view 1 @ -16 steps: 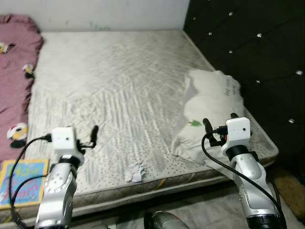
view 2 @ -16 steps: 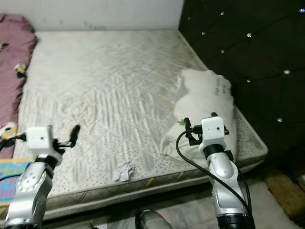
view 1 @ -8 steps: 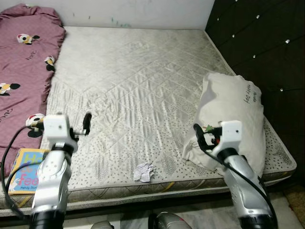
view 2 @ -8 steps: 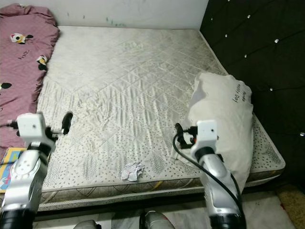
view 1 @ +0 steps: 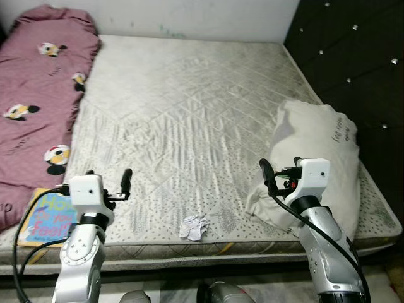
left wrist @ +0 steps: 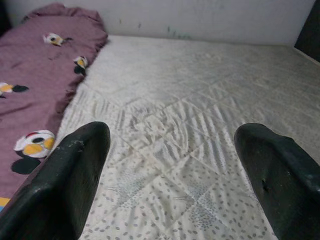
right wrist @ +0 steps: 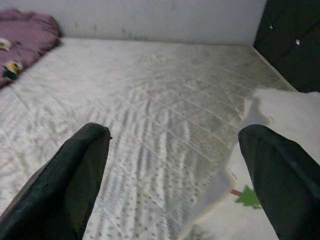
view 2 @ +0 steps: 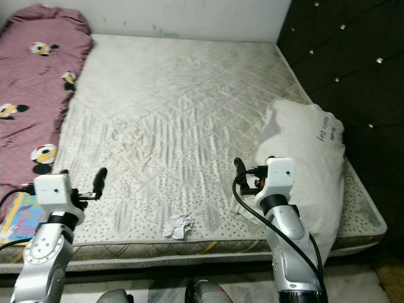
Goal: Clean up the room
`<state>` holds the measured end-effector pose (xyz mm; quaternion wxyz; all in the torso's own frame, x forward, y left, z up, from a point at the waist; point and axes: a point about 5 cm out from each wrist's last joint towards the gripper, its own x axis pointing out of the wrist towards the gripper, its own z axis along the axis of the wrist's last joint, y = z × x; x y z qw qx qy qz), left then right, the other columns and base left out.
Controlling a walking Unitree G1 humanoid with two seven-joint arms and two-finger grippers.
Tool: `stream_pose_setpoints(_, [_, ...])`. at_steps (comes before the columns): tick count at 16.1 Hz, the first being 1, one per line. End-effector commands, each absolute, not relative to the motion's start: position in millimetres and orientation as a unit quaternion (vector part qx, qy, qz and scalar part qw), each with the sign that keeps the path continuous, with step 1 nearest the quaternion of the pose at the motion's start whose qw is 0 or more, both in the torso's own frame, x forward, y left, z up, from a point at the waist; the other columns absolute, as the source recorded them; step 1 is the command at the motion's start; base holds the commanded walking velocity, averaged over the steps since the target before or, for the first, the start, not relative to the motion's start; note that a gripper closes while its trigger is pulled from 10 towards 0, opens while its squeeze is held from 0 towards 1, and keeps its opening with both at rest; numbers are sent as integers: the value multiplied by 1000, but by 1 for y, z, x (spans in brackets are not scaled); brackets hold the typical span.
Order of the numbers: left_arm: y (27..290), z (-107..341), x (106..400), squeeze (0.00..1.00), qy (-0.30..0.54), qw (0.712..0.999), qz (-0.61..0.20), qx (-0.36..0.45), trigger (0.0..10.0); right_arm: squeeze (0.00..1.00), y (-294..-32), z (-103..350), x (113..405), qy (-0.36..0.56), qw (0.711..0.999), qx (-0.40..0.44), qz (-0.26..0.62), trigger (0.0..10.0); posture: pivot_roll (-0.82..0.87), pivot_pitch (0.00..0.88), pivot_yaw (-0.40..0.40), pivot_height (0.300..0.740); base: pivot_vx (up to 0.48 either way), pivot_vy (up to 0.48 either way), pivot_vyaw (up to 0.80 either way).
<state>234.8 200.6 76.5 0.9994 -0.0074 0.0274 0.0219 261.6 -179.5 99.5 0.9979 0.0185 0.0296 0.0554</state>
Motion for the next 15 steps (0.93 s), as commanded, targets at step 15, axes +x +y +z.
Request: stream_pose_setpoints(15, [193,67,227,0,94,995,-19,27,10000,0,-193,101,255,22,1000,5,14,10000,30,43,-69,740,0,0,137])
